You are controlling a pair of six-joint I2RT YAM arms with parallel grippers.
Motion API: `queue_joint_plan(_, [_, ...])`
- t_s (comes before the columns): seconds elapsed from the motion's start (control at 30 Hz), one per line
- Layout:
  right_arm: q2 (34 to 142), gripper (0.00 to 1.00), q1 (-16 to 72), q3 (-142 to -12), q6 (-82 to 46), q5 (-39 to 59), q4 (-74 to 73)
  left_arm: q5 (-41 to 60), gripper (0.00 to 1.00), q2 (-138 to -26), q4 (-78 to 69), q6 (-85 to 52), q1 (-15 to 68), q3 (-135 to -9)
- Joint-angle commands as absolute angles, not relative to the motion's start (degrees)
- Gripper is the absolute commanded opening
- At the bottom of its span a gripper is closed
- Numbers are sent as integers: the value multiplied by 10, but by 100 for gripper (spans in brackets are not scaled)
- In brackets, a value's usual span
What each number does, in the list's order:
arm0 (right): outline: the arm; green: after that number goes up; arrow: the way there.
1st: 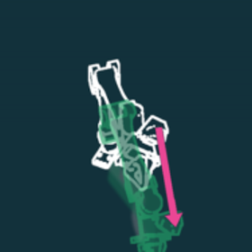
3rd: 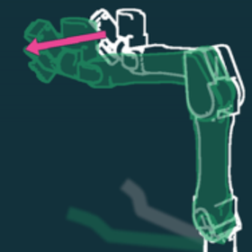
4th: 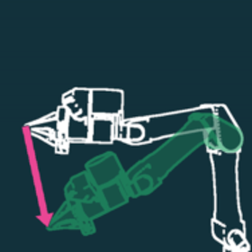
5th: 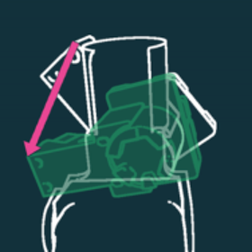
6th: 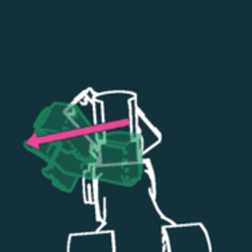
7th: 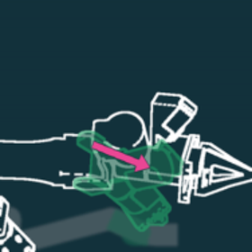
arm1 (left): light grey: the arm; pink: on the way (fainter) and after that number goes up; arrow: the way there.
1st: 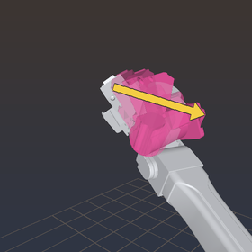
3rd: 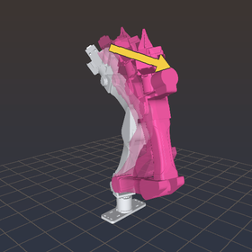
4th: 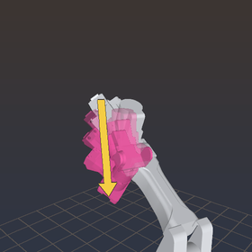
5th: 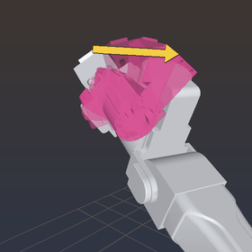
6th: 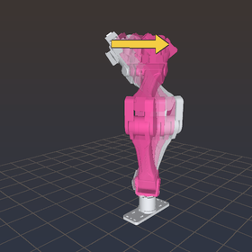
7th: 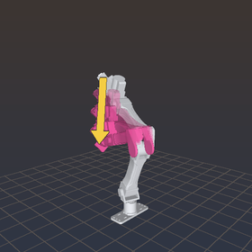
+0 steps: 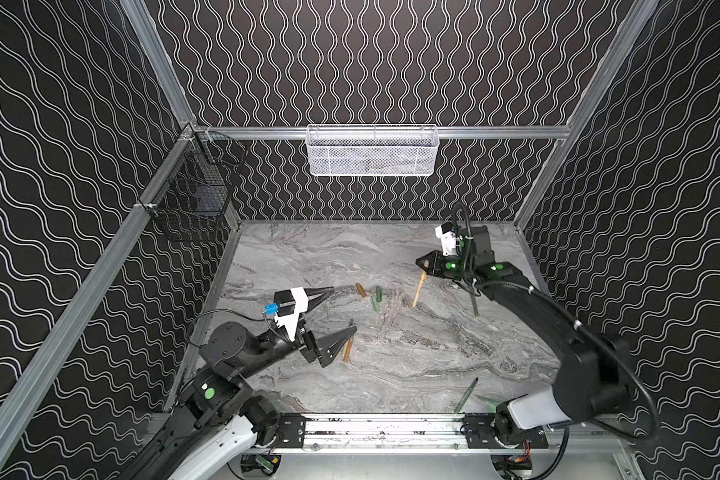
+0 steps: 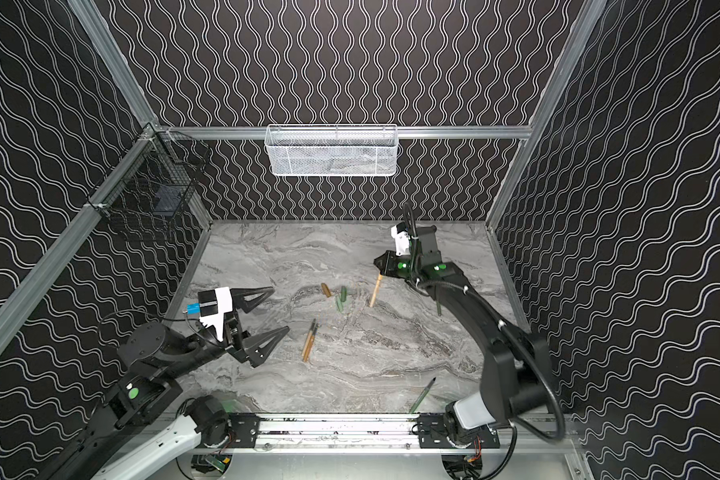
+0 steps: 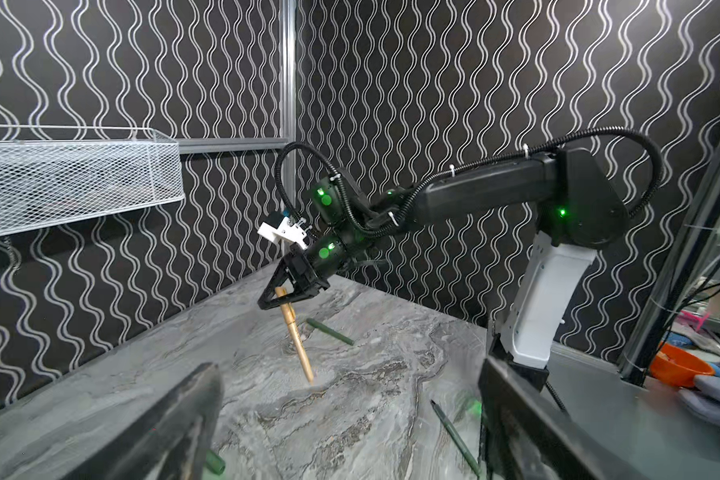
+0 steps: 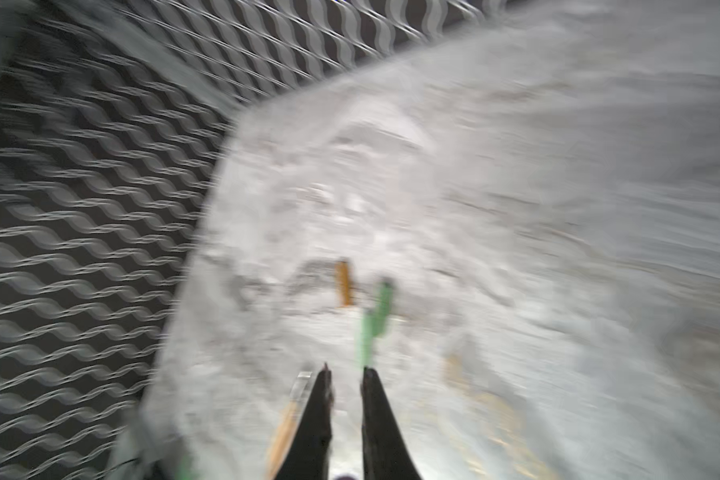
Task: Insert the pens into the pen caps
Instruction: 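Move the right gripper down toward the green pen near the robot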
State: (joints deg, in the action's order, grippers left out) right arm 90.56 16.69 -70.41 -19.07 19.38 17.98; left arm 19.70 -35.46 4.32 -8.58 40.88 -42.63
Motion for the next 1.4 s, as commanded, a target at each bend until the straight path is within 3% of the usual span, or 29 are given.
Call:
queue_joint_plan(0.0, [980,0,145,-766,-91,77,334,173,99,-340,142,-57,408,-439])
queue_joint_plan(0.23, [1130,0,104,-888,-45,-40,436,164,99,-319,145,-61,408,-425])
queue_joint_plan(0.4, [1191,1,89,-935,-22,-78,466,183,99,-341,115,-72,408,-418])
queue_joint_plan(0.57, [1219,7,83,-948,-16,-123,473,191,99,-363,99,-74,408,-417])
queue_joint_plan(0.7, [1230,28,83,-961,-18,-138,483,193,99,-364,82,-79,408,-407])
queue_joint_plan(0.83, [1213,45,86,-963,-23,-137,483,190,99,-370,86,-78,408,-409])
queue_joint_plan(1.07, [1142,50,116,-919,-37,-64,458,181,99,-367,93,-77,408,-408])
queue_joint_plan(1.37, [888,56,163,-638,-193,-47,387,175,99,-369,88,-76,408,-406])
